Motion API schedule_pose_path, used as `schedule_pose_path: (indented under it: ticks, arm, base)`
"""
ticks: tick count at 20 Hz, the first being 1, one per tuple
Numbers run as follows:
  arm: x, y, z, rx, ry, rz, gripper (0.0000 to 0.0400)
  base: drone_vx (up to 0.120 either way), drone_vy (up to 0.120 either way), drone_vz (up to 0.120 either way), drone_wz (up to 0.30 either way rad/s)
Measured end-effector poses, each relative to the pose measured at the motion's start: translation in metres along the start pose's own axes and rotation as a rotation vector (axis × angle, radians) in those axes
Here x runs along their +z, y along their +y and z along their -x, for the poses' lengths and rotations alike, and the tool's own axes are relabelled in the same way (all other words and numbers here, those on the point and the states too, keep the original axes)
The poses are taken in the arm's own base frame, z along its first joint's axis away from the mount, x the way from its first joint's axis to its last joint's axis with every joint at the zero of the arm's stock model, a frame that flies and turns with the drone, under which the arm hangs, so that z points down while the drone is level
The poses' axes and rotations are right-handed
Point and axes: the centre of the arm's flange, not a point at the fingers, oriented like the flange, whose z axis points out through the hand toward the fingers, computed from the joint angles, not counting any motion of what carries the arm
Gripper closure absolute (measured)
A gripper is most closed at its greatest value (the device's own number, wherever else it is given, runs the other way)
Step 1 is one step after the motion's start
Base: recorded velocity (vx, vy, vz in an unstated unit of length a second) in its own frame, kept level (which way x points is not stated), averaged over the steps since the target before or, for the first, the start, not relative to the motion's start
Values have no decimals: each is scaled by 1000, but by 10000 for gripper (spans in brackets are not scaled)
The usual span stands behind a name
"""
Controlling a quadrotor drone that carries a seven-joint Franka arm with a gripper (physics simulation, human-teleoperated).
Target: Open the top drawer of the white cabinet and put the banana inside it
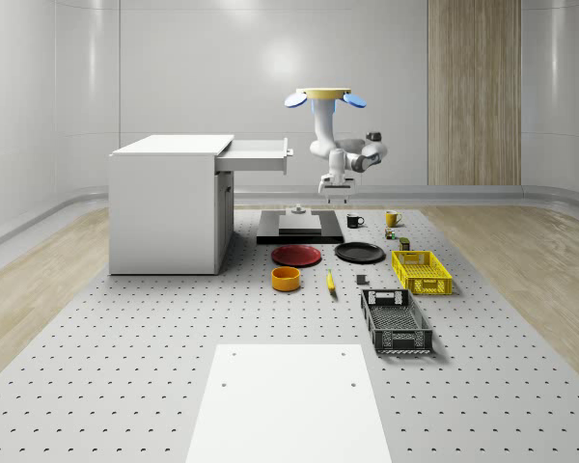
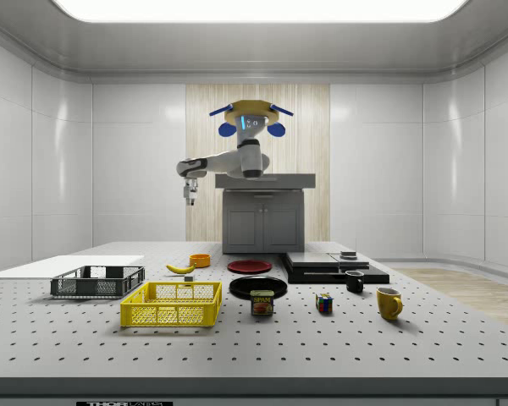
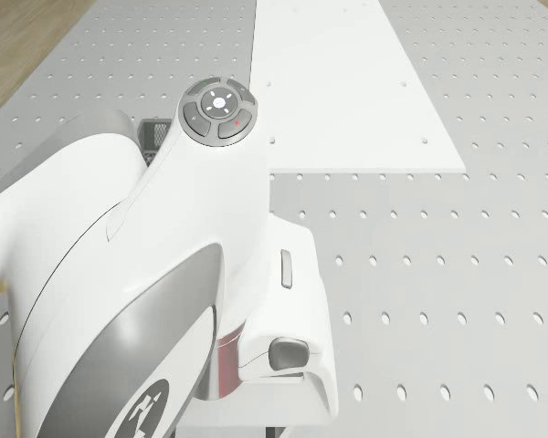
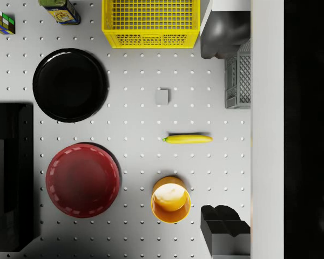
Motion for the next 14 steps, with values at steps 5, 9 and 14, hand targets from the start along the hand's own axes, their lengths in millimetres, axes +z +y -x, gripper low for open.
schedule_pose_path:
  ticks: [5,9,14]
  arm:
    - [0,0,0,0,0,0,0]
    - [0,0,0,0,0,0,0]
    - [0,0,0,0,0,0,0]
  base:
    - [0,0,-120,0]
    - [0,0,-120,0]
    - [0,0,-120,0]
